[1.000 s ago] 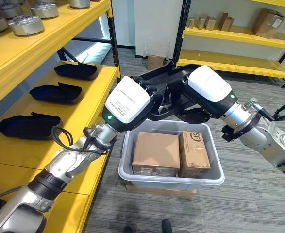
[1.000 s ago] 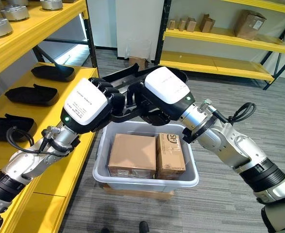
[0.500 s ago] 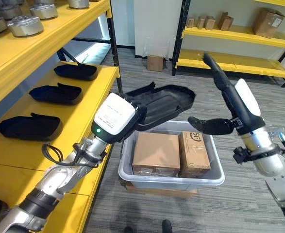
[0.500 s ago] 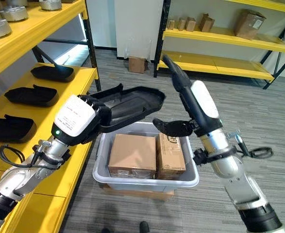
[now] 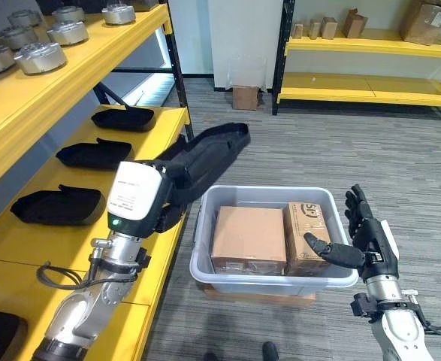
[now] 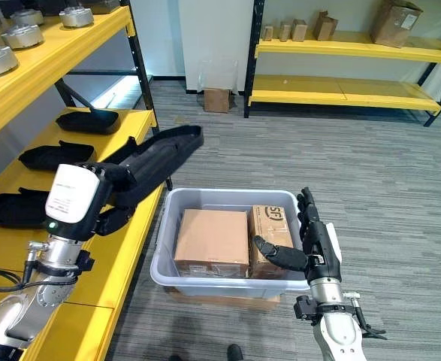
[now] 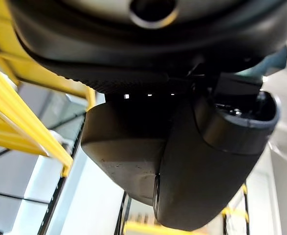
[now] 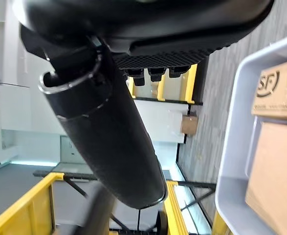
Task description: Move parts from the plastic box to the shelf.
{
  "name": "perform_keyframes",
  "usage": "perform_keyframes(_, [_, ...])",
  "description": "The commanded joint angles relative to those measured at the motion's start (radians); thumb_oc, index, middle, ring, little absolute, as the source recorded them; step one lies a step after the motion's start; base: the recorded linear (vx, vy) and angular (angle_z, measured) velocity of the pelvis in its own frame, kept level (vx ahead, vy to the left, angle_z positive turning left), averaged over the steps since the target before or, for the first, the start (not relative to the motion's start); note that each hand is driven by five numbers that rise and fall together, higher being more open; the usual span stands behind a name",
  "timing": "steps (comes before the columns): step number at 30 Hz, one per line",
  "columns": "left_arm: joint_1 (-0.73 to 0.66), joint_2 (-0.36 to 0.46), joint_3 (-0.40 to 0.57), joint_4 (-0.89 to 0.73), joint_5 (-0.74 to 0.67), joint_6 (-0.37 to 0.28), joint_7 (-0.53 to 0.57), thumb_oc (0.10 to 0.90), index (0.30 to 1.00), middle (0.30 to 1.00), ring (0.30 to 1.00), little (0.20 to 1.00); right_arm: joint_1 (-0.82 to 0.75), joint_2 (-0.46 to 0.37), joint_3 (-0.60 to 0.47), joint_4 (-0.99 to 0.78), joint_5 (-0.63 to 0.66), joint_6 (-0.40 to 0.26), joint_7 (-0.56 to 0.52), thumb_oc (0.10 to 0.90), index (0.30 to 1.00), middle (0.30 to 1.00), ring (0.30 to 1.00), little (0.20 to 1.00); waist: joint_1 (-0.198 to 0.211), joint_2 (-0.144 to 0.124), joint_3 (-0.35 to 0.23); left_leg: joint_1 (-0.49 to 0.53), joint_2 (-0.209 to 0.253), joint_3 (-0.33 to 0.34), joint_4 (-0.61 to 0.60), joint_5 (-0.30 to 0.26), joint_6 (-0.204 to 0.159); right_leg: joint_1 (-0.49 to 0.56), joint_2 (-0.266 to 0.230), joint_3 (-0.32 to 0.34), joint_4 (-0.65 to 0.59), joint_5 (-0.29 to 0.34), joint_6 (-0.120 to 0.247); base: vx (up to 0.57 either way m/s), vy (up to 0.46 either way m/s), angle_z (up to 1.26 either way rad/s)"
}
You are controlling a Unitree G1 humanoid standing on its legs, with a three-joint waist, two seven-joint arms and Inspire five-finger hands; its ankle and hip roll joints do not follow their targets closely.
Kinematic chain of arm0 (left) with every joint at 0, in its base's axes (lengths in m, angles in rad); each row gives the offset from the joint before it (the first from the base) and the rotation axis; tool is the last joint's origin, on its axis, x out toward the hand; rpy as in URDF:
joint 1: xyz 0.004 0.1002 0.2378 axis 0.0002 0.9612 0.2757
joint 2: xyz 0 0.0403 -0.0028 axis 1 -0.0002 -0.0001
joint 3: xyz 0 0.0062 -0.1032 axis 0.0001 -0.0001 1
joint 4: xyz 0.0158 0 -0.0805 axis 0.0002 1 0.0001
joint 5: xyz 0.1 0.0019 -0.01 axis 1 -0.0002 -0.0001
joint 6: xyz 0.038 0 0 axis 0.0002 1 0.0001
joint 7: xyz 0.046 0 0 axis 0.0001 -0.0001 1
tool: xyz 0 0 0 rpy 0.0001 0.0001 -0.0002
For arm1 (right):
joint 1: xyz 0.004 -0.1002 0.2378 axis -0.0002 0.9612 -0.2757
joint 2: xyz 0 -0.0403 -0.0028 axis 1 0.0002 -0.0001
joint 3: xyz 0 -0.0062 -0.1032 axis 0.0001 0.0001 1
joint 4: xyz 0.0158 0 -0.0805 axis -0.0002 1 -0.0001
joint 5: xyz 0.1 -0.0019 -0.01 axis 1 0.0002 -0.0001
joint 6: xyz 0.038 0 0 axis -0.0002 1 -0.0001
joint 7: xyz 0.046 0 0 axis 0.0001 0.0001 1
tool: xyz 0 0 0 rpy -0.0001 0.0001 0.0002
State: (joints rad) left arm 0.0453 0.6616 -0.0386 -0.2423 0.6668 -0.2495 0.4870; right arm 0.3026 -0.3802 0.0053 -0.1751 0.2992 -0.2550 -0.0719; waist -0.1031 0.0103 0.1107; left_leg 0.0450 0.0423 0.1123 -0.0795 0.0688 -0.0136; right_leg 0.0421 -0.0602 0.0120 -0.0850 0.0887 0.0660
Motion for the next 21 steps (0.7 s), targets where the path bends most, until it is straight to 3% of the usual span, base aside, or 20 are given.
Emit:
perform_keyframes(1, [-0.089, -0.004, 0.132, -0.118, -0.115, -0.047, 0.093, 0.4, 0.3, 0.3, 0.3, 0.3, -0.096, -0.017, 0.003, -0.057, 0.06, -0.101, -0.003, 0.9, 1.0, 1.0, 1.0, 1.0, 0.002, 0.001, -0.061, 0.009, 0.116, -0.045, -0.008, -0.015, -0.071, 0.037, -0.043, -0.009, 0.065, -0.132, 0.043, -0.03, -0.087, 0.06])
perform_keyframes(4, [-0.012, -0.051, 0.173, -0.185, -0.2, -0.066, 0.089, 0.4, 0.3, 0.3, 0.3, 0.3, -0.097, -0.029, 0.034, -0.065, 0.058, -0.101, -0.006, 0.9, 1.0, 1.0, 1.0, 1.0, 0.024, 0.017, -0.034, 0.001, 0.144, -0.066, 0.005, 0.016, -0.086, 0.049, -0.01, -0.016, 0.067, -0.148, 0.015, -0.08, -0.156, 0.08])
perform_keyframes(10, [0.049, -0.094, 0.19, -0.233, -0.243, -0.071, 0.099, 0.4, 0.3, 0.3, 0.3, 0.3, -0.119, -0.05, 0.061, -0.075, 0.041, -0.115, -0.022, 0.9, 1.0, 1.0, 1.0, 1.0, 0.047, 0.035, 0.004, -0.025, 0.176, -0.114, 0.018, 0.061, -0.104, 0.062, 0.029, -0.036, 0.057, -0.158, -0.015, -0.09, -0.172, 0.16])
perform_keyframes(12, [0.058, -0.108, 0.189, -0.25, -0.26, -0.072, 0.111, 0.4, 0.3, 0.3, 0.3, 0.3, -0.161, -0.048, 0.096, -0.067, 0.113, -0.129, -0.024, 0.9, 1.0, 1.0, 1.0, 1.0, 0.082, 0.049, 0.043, -0.066, 0.177, -0.158, 0.02, 0.11, -0.12, 0.057, 0.043, -0.061, 0.041, -0.164, -0.026, -0.15, -0.162, 0.29])
perform_keyframes(13, [0.058, -0.109, 0.19, -0.251, -0.26, -0.072, 0.111, 0.4, 0.3, 0.3, 0.3, 0.3, -0.165, -0.05, 0.096, -0.062, 0.118, -0.132, -0.021, 0.9, 1.0, 1.0, 1.0, 1.0, 0.075, 0.049, 0.043, -0.07, 0.176, -0.165, 0.02, 0.113, -0.121, 0.057, 0.043, -0.068, 0.04, -0.164, -0.026, -0.28, -0.093, 0.41])
perform_keyframes(14, [0.044, -0.109, 0.176, -0.249, -0.266, -0.07, 0.117, 0.4, 0.3, 0.3, 0.3, 0.3, -0.206, -0.068, 0.111, -0.05, 0.092, -0.134, -0.053, 0.9, 1.0, 1.0, 1.0, 1.0, 0.097, 0.064, 0.075, -0.131, 0.162, -0.173, 0.015, 0.191, -0.137, 0.049, 0.039, -0.114, 0.023, -0.154, -0.033, -0.25, -0.058, 0.49])
perform_keyframes(15, [0.035, -0.113, 0.171, -0.25, -0.272, -0.073, 0.12, 0.4, 0.3, 0.3, 0.3, 0.3, -0.219, -0.073, 0.111, -0.05, 0.09, -0.138, -0.062, 0.9, 1.0, 1.0, 1.0, 1.0, 0.096, 0.066, 0.08, -0.153, 0.148, -0.164, 0.011, 0.194, -0.133, 0.044, 0.032, -0.136, 0.018, -0.158, -0.033, -0.35, -0.104, 0.65])
perform_keyframes(17, [0.006, -0.109, 0.155, -0.244, -0.275, -0.076, 0.13, 0.4, 0.3, 0.3, 0.3, 0.3, -0.246, -0.083, 0.113, -0.042, 0.087, -0.147, -0.075, 0.9, 1.0, 1.0, 1.0, 1.0, 0.09, 0.057, 0.097, -0.189, 0.112, -0.116, 0.077, 0.155, -0.107, -0.008, 0.007, -0.187, 0.041, -0.149, -0.032, -0.29, -0.106, 1.51])
perform_keyframes(18, [-0.003, -0.107, 0.154, -0.247, -0.28, -0.084, 0.131, 0.4, 0.3, 0.3, 0.3, 0.3, -0.261, -0.09, 0.122, -0.04, 0.077, -0.148, -0.082, 0.9, 1.0, 1.0, 1.0, 1.0, 0.087, 0.051, 0.099, -0.205, 0.105, -0.108, 0.172, 0.114, -0.093, -0.058, -0.005, -0.199, 0.07, -0.139, -0.035, -0.35, -0.144, 1.74])
perform_keyframes(19, [0.002, -0.115, 0.159, -0.25, -0.285, -0.089, 0.149, 0.4, 0.3, 0.3, 0.3, 0.3, -0.262, -0.092, 0.139, -0.032, 0.064, -0.151, -0.091, 0.9, 1.0, 1.0, 1.0, 1.0, 0.089, 0.026, 0.094, -0.191, 0.08, -0.108, 0.362, 0.017, -0.077, -0.104, -0.028, -0.213, 0.104, -0.136, -0.05, -0.29, -0.141, 0.99])
perform_keyframes(20, [0.004, -0.116, 0.164, -0.257, -0.281, -0.085, 0.153, 0.4, 0.3, 0.3, 0.3, 0.3, -0.25, -0.088, 0.14, -0.035, 0.074, -0.151, -0.082, 0.9, 1.0, 1.0, 1.0, 1.0, 0.082, 0.018, 0.086, -0.192, 0.099, -0.086, 0.451, -0.014, -0.069, -0.115, -0.031, -0.236, 0.114, -0.142, -0.059, -0.19, -0.047, 1.08])
perform_keyframes(21, [0.002, -0.118, 0.154, -0.258, -0.279, -0.081, 0.154, 0.4, 0.3, 0.3, 0.3, 0.3, -0.193, -0.072, 0.123, -0.044, 0.086, -0.145, -0.075, 0.9, 1.0, 1.0, 1.0, 1.0, 0.029, 0.018, 0.056, -0.02, 0.235, 0.003, 0.421, -0.017, -0.08, -0.124, -0.041, -0.332, 0.142, -0.161, -0.058, -0.06, 0.019, 0.81])
